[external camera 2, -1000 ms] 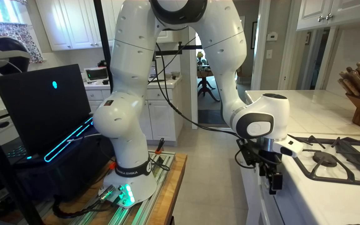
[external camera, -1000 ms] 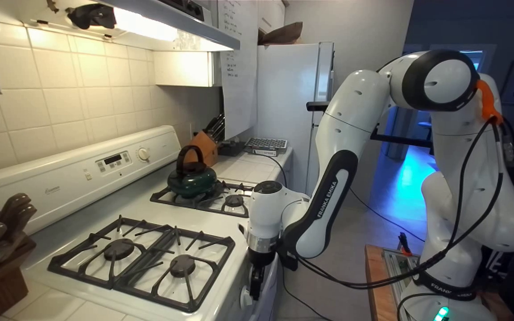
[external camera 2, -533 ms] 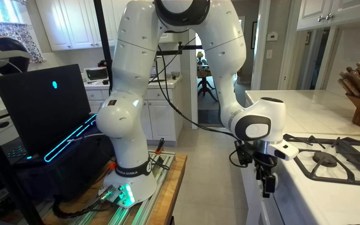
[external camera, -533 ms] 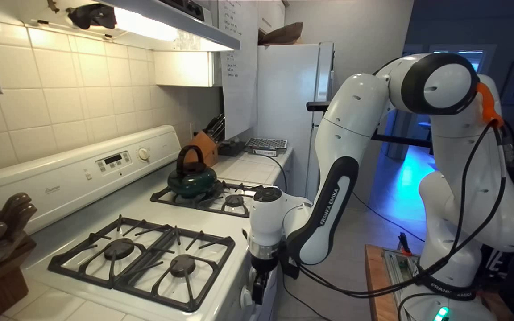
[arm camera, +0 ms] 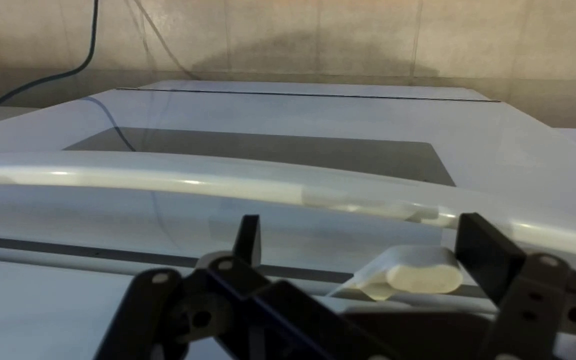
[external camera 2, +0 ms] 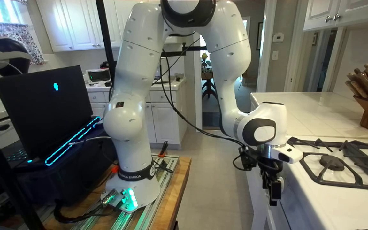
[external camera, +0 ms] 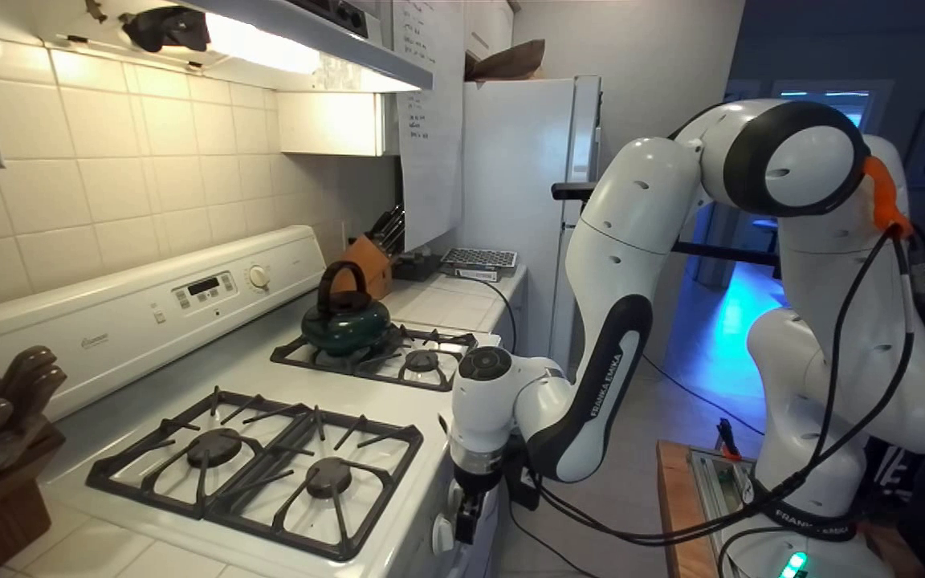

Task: Move the white switch on the stove to the right.

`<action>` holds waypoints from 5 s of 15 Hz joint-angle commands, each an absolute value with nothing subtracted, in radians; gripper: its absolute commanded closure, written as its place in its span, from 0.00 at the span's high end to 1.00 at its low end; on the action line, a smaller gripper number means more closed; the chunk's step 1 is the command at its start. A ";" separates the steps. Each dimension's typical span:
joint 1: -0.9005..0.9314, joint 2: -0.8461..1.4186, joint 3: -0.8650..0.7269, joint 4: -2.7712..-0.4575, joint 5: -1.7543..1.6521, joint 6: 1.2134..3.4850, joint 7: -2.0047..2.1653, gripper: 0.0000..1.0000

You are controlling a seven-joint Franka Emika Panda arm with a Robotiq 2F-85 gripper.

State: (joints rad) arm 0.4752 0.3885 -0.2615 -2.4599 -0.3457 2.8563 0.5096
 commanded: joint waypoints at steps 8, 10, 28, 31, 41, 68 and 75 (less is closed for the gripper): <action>0.543 0.421 -0.334 -2.441 -0.402 2.922 0.618 0.99; 0.557 0.421 -0.348 -2.444 -0.411 2.925 0.629 0.74; 0.795 0.453 -0.565 -2.480 -0.388 3.027 0.731 1.00; 0.834 0.455 -0.598 -2.492 -0.380 3.048 0.776 1.00; 0.850 0.453 -0.626 -2.514 -0.372 3.109 0.784 1.00; 0.649 0.305 -0.483 -2.601 -0.343 2.923 0.721 0.18; 0.599 0.260 -0.506 -2.618 -0.376 2.860 0.735 0.18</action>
